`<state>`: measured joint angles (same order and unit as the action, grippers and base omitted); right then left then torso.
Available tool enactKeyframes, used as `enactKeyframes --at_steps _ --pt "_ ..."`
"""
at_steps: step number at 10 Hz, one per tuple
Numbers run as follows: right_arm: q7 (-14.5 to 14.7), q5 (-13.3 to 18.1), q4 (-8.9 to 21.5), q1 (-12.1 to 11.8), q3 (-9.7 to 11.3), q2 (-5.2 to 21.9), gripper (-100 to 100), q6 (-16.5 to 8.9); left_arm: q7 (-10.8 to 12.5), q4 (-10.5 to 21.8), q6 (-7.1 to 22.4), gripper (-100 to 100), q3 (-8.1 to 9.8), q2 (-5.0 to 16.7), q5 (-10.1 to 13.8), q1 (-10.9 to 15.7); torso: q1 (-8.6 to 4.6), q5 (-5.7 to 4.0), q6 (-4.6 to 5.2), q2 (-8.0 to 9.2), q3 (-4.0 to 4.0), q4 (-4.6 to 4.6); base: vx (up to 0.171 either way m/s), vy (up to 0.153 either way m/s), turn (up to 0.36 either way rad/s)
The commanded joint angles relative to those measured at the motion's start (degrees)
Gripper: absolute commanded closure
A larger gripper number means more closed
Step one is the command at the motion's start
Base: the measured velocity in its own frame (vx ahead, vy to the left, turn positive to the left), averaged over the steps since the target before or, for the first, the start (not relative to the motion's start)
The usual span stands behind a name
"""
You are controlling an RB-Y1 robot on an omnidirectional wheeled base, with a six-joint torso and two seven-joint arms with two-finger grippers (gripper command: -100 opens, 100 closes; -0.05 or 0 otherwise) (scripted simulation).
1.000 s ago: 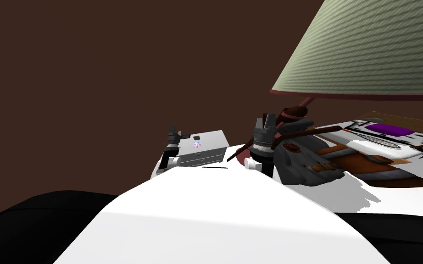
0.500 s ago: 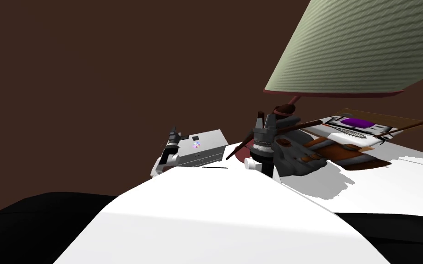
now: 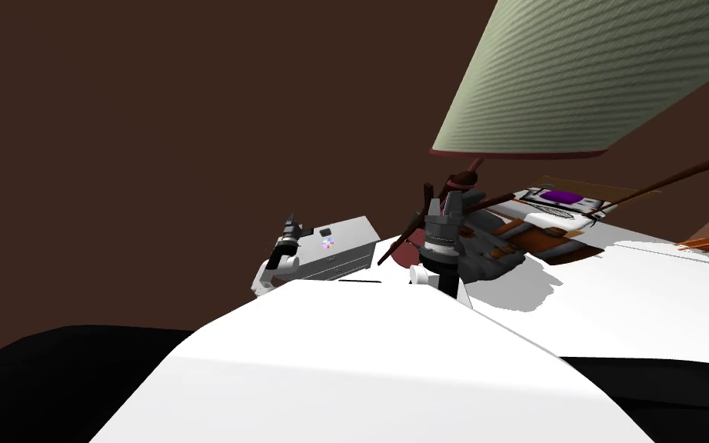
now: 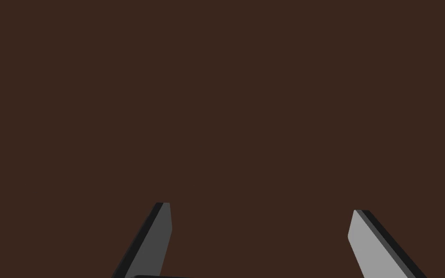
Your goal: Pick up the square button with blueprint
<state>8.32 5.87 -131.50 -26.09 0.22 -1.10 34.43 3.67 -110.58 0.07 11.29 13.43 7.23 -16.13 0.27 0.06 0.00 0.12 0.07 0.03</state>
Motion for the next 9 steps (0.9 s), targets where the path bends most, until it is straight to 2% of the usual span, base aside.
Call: enactKeyframes --at_steps 1,2,3,5,6,8,9 --pt "0.0 0.0 0.0 0.0 0.0 0.0 0 0.0 0.5 1.3 2.9 -100 0.75 0.9 0.6 0.7 0.00 0.00 0.00 0.00 0.00 0.00 -0.049 0.063 -0.163" --pt "0.0 0.0 0.0 0.0 0.0 0.0 0 0.0 0.5 1.3 4.0 -100 0.75 0.9 0.6 0.7 0.01 0.00 -0.03 -0.02 0.00 0.00 -0.014 0.031 -0.013" --pt "0.0 0.0 0.0 0.0 0.0 0.0 0 0.0 0.9 3.1 6.0 -100 2.05 1.8 1.3 2.4 -0.10 -0.01 -0.05 -0.11 -0.06 -0.02 -0.035 0.037 -0.242" --pt "0.0 0.0 0.0 0.0 0.0 0.0 0 0.0 0.9 3.1 8.5 -100 2.05 1.8 1.3 2.4 -0.07 -0.01 -0.04 -0.09 -0.04 -0.02 -0.024 0.036 -0.081" --pt "0.0 0.0 0.0 0.0 0.0 0.0 0 0.0 1.4 5.1 10.5 -100 3.38 2.6 2.0 4.1 -0.13 -0.02 -0.06 -0.14 -0.07 -0.03 -0.027 0.037 -0.257" --pt "0.0 0.0 0.0 0.0 0.0 0.0 0 0.0 1.4 5.1 13.1 -100 3.38 2.6 2.0 4.1 -0.07 -0.01 -0.05 -0.10 -0.05 -0.02 -0.029 0.034 -0.066" --pt "0.0 0.0 0.0 0.0 0.0 0.0 0 0.0 1.8 7.0 15.2 -100 4.73 3.5 2.6 5.9 -0.14 -0.02 -0.07 -0.12 -0.06 -0.02 -0.041 0.033 -0.236"
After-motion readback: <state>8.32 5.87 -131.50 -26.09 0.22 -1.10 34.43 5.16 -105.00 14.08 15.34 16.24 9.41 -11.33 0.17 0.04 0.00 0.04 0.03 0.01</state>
